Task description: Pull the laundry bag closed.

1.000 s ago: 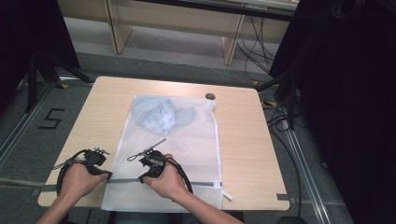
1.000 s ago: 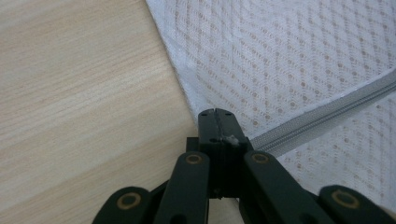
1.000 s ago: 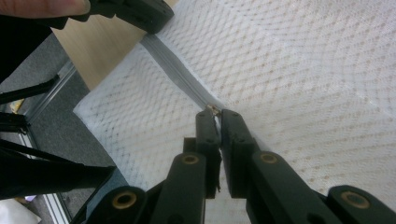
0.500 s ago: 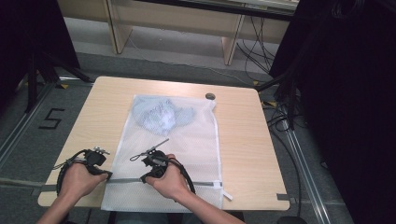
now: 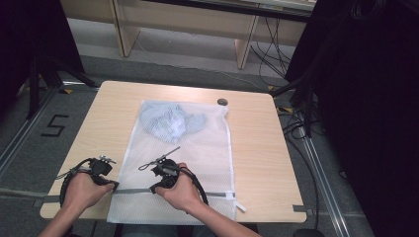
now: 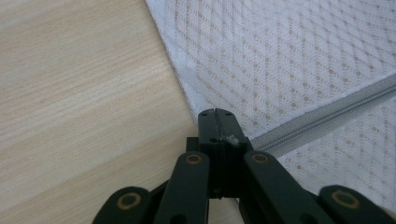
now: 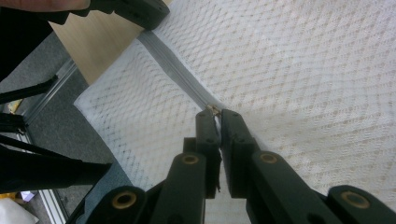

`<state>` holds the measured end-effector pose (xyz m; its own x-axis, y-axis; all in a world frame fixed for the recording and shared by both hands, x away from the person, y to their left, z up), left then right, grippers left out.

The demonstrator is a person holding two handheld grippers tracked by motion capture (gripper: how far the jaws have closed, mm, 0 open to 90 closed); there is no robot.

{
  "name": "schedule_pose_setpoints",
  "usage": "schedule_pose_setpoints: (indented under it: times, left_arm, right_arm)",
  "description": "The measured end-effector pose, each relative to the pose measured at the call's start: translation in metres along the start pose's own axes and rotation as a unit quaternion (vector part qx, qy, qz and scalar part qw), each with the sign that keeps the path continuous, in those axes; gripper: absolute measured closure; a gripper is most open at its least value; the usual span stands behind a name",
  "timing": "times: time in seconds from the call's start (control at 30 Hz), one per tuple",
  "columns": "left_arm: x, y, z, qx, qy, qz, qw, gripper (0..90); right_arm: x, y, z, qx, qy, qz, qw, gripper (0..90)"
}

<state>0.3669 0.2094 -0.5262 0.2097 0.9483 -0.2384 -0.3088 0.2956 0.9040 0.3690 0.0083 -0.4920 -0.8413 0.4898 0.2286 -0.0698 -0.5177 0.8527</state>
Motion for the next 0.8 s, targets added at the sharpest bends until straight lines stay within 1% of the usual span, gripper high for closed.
schedule_pose_setpoints:
  times: [0.03, 0.07, 0.1, 0.13, 0.17, 0.2, 0.27, 0.3, 0.37, 0.4, 0.43, 0.47, 0.5, 0.6, 0.67, 0.7, 0.77, 0.8]
  left_arm:
    - [0.0007, 0.0005, -0.0001, 0.003, -0.005, 0.001, 1.0, 89.8]
    - [0.0007, 0.0005, -0.0001, 0.003, -0.005, 0.001, 1.0, 89.8]
    - [0.0, 0.0, 0.0, 0.001, 0.0, 0.0, 1.0, 89.8]
    - [-0.0001, 0.0, 0.0, 0.0, 0.001, 0.0, 1.0, 89.8]
    - [0.0011, 0.0008, 0.0, 0.006, -0.007, 0.002, 1.0, 89.8]
    - [0.001, 0.0007, 0.0, 0.006, -0.007, 0.002, 1.0, 89.8]
    - [0.0011, 0.0007, 0.0, 0.006, -0.007, 0.002, 1.0, 89.8]
    - [-0.0003, -0.0003, 0.0002, -0.002, 0.002, 0.0, 1.0, 89.8]
    - [-0.0002, -0.0002, 0.0001, -0.001, 0.002, -0.001, 1.0, 89.8]
    - [-0.0001, -0.0002, 0.0002, -0.001, 0.0, 0.0, 1.0, 89.8]
    - [0.001, 0.0007, 0.0001, 0.005, -0.007, 0.002, 1.0, 89.8]
    - [0.001, 0.0007, 0.0001, 0.006, -0.007, 0.002, 1.0, 89.8]
    - [0.0011, 0.0007, 0.0001, 0.006, -0.007, 0.002, 1.0, 89.8]
    - [0.0009, 0.0007, 0.0, 0.006, -0.007, 0.002, 1.0, 89.8]
    - [0.001, 0.0007, 0.0002, 0.006, -0.008, 0.002, 0.9999, 89.8]
    - [0.001, 0.0007, 0.0002, 0.006, -0.008, 0.002, 0.9999, 89.8]
    - [0.0011, 0.0007, 0.0002, 0.006, -0.008, 0.002, 0.9999, 89.8]
    - [0.001, 0.0007, 0.0002, 0.006, -0.009, 0.002, 0.9999, 89.8]
  right_arm:
    - [-0.0003, 0.0002, -0.0003, 0.001, 0.001, 0.0, 1.0, 87.1]
    - [-0.0003, 0.0002, -0.0003, 0.001, 0.001, 0.0, 1.0, 87.1]
    - [-0.0004, 0.0012, -0.0008, -0.002, 0.0, 0.002, 1.0, 87.1]
    - [-0.001, 0.0019, -0.0015, 0.002, -0.002, -0.001, 1.0, 87.1]
    - [-0.0007, 0.0022, -0.0015, -0.002, -0.003, 0.002, 1.0, 87.1]
    - [-0.0016, 0.0031, -0.0016, 0.0, -0.001, 0.0, 1.0, 87.1]
    - [-0.0008, 0.0036, -0.0012, -0.002, -0.004, 0.004, 1.0, 87.1]
    - [-0.0021, 0.0044, -0.0019, 0.0, -0.002, -0.002, 1.0, 87.1]
    - [-0.0023, 0.0049, -0.0023, 0.001, 0.001, -0.001, 1.0, 87.1]
    - [-0.0028, 0.0053, -0.0027, 0.002, 0.001, -0.001, 1.0, 87.1]
    - [-0.0027, 0.0055, -0.0028, 0.002, 0.001, -0.002, 1.0, 87.1]
    - [-0.0021, 0.0058, -0.0024, -0.004, -0.002, 0.002, 1.0, 87.1]
    - [-0.0027, 0.0062, -0.0031, 0.0, -0.002, -0.001, 1.0, 87.1]
    - [-0.0039, 0.008, -0.0039, 0.003, 0.0, -0.002, 1.0, 87.1]
    - [-0.0025, 0.009, -0.0041, 0.003, -0.007, 0.003, 1.0, 87.1]
    - [-0.0038, 0.0091, -0.0044, 0.002, -0.002, -0.003, 1.0, 87.1]
    - [-0.0041, 0.0098, -0.0047, 0.0, -0.005, 0.0, 1.0, 87.1]
    - [-0.0047, 0.0099, -0.0049, 0.001, -0.001, -0.001, 1.0, 87.1]
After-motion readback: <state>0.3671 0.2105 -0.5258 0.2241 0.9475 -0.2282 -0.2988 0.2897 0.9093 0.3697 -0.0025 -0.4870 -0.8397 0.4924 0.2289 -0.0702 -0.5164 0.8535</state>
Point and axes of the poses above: each handheld gripper's, and its own axes: y roughly backward along the jaws, z roughly out of its top, x roughly to its left, the point moved 4 cm from there along -y, roughly forward along the jaws, and after that the axes turned 12 degrees about y, right-handed, at the moved point
